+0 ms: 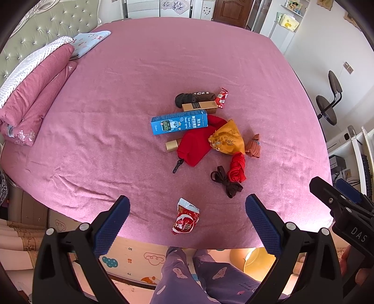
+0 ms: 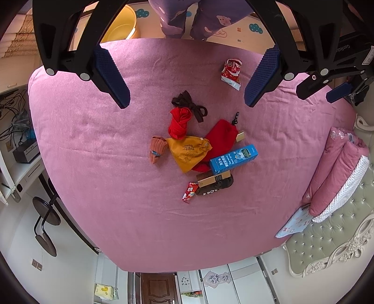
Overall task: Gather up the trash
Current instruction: 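Move both grippers over the bed toward the scattered items, then grasp the dark brown ribbon with the right gripper while the left grasps the snack wrapper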
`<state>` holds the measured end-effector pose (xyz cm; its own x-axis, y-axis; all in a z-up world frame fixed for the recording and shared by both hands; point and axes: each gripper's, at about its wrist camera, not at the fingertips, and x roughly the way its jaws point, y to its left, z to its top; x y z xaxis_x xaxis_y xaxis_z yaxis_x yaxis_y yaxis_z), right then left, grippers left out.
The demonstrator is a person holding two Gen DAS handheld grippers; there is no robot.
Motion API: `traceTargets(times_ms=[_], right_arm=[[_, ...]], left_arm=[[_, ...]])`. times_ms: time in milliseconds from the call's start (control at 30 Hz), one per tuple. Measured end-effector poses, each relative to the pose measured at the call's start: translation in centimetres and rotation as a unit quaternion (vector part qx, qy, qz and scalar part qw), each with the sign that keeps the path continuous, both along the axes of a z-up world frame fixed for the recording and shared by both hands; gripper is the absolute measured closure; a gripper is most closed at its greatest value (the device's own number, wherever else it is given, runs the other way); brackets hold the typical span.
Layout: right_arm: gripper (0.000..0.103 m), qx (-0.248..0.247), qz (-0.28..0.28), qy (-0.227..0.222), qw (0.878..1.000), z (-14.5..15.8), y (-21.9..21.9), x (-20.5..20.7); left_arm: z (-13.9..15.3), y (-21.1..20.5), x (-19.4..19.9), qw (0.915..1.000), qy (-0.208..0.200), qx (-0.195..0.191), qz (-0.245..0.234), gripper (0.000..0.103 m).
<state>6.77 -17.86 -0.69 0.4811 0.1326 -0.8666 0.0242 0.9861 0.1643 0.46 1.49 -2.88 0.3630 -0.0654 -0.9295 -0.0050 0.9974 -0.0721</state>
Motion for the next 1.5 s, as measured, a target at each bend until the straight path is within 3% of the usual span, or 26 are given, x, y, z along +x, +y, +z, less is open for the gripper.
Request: traceTargets(times_ms=[333,667,867,1100,1500], right_arm=[[0.009,0.005,-0.002,0.015,1.000,-0.6,-0.3,-0.1],[0.009,0.010,0.011,0.035,0.999,-4.5,0.2,0.1],[0.009,0.002,0.016,0.037,0.999,-7.5,-0.1,0.7],[0.009,0.002,0.011,0.052,0.999,-11.3,-1.0,1.9],[0.009,0.006,0.014,0.081,0.997,-17.3,-0.5,3.6]], left_arm=[[-0.8,-0.1,0.0,0.9998,0.017,-0.006,0.000,0.004],[-4.7,-0.5,0.4,0.9982,0.060,-0.005,-0.003,0.004],[-8.8,-0.6,0.7,0.9963,0.084,-0.004,-0.016,0.004],[-16.0,0.1,1.9,0.9900,0.139,-0.022,-0.008,0.007],[-25.1,-1.6,2.3,0.9786,0.198,-0.021,-0.052,0.008]])
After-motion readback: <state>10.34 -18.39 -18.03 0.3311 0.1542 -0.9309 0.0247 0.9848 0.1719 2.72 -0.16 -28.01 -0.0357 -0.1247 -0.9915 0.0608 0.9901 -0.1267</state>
